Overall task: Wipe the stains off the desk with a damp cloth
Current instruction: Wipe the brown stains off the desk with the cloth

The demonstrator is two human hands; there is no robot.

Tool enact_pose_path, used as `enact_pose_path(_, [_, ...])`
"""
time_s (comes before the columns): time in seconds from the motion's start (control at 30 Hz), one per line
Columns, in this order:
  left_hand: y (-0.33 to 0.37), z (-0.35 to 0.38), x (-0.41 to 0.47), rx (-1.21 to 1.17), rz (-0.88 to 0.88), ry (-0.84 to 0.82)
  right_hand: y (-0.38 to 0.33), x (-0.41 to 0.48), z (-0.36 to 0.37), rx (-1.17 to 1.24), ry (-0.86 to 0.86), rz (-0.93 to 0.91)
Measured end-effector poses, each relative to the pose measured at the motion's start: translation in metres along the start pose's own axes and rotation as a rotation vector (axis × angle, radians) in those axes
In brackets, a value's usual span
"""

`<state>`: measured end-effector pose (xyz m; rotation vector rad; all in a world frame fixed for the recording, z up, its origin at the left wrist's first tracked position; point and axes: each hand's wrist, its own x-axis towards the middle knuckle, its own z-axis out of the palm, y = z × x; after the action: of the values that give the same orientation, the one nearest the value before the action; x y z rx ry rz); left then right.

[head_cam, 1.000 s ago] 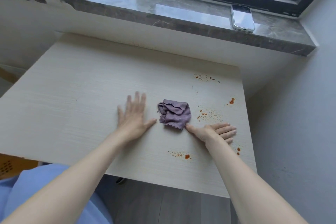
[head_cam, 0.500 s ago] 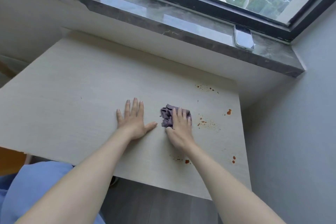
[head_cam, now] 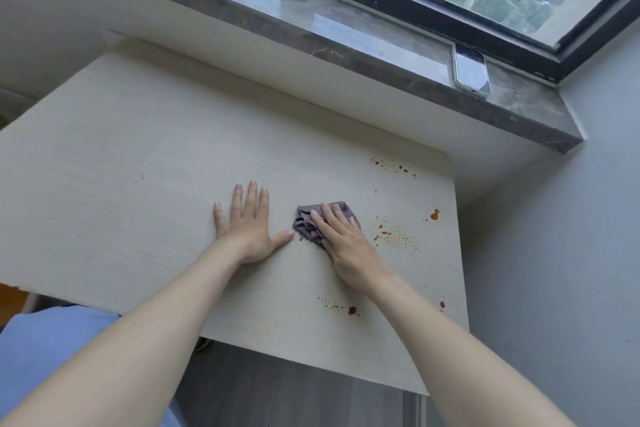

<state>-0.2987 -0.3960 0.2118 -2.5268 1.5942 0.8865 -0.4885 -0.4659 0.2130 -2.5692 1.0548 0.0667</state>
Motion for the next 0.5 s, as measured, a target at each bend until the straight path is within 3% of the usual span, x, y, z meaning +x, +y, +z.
enact_pose_path(0.17, [0.0,-0.002,-0.001,-0.005,0.003,-0.003,-0.025,0.023,0.011,0.107,0.14,0.232])
enact_pose_path(0.33, [-0.001,-0.005,-0.003,-0.02,0.011,-0.018,-0.008,0.0,0.009,0.095,0.078,-0.027])
enact_pose_path(0.5, [-0.004,-0.008,-0.001,-0.036,0.034,-0.071,-0.011,0.031,0.006,0.11,0.195,0.271])
